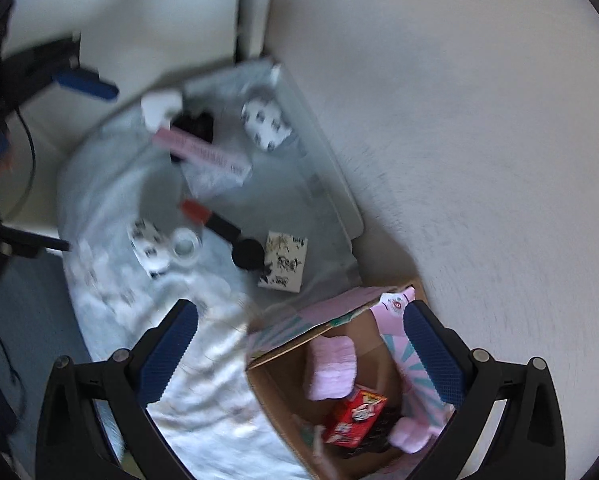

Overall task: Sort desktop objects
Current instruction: 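Move both tools back toward the remaining items on the bed, then grasp the white panda plush with the left tool while the right tool grasps the patterned card box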

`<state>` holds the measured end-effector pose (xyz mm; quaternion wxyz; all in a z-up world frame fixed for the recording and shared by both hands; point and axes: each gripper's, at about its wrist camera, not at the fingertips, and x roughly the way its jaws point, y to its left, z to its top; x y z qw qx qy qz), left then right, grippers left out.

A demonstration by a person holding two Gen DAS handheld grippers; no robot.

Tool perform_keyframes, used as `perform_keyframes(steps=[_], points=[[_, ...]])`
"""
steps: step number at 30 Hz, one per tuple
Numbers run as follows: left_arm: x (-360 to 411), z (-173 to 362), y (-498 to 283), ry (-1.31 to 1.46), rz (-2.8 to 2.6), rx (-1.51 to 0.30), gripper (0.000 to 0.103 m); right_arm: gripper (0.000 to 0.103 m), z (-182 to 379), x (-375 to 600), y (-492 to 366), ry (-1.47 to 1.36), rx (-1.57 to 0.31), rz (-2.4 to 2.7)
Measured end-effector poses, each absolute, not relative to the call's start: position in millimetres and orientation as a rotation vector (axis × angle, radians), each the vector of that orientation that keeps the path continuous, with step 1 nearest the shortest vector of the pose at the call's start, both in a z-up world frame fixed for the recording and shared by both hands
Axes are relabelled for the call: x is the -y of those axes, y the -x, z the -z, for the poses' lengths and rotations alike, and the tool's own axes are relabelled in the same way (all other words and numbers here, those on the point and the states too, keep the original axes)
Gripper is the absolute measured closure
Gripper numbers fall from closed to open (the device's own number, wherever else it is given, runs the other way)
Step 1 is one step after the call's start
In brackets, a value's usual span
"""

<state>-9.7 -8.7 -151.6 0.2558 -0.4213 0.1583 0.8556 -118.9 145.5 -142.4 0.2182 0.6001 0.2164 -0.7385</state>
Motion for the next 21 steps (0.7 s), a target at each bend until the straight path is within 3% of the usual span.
perform_keyframes(steps=[21], points=[[-8.6, 262.1, 28.8, 1.295, -2.145, -0.379, 0.004, 0.001, 278.3, -110.2, 149.3, -1.793, -0.818, 1.633]])
